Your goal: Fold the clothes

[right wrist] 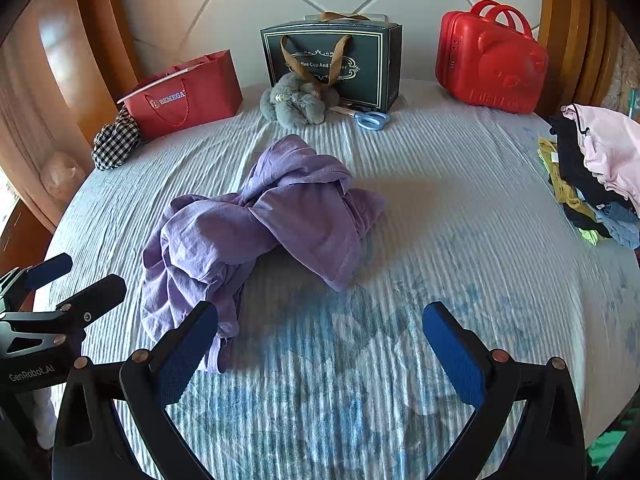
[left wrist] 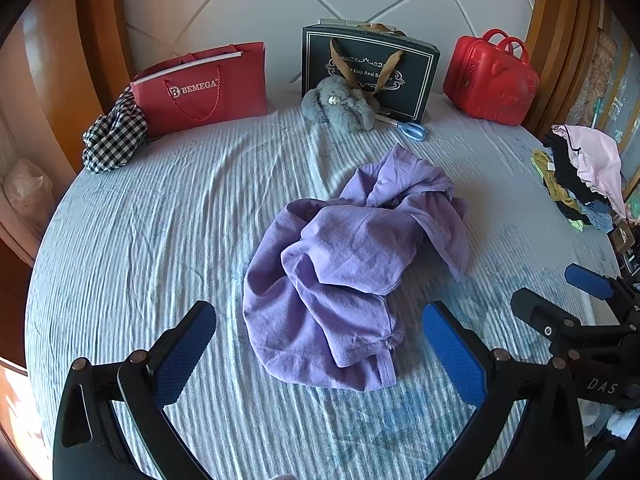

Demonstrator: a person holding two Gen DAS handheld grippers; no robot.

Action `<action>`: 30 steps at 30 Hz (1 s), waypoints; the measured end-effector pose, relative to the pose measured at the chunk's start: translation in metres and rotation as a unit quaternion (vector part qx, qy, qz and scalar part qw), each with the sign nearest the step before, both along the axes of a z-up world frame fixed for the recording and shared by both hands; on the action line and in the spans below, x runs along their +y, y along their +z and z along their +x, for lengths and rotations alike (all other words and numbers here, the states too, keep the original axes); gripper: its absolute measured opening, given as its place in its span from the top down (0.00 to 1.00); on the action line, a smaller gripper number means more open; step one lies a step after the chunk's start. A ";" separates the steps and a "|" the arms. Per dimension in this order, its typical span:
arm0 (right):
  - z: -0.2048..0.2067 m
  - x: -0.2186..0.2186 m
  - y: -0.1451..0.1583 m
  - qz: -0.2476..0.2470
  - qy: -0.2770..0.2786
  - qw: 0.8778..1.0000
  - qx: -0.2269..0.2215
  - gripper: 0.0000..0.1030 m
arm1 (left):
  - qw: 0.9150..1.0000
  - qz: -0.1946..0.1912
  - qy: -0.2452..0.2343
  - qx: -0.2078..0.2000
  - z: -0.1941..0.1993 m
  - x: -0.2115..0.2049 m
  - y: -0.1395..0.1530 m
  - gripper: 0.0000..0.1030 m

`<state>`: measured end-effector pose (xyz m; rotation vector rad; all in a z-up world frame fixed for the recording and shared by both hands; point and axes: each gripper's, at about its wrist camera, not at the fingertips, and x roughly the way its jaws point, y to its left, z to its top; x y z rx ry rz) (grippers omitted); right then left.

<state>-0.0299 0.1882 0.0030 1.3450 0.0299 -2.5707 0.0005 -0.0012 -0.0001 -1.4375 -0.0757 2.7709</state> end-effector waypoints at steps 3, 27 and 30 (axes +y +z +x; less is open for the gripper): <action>0.000 0.001 -0.001 -0.001 0.000 1.000 0.001 0.00 | 1.000 0.001 0.005 0.001 0.002 -0.005 -0.001 0.00; 0.007 -0.008 0.004 0.013 0.001 1.000 0.010 0.00 | 0.999 -0.023 0.018 -0.017 0.006 -0.015 -0.008 0.00; 0.006 -0.007 0.004 0.013 0.000 1.000 0.008 0.00 | 0.999 -0.025 0.018 -0.016 0.006 -0.014 -0.009 0.00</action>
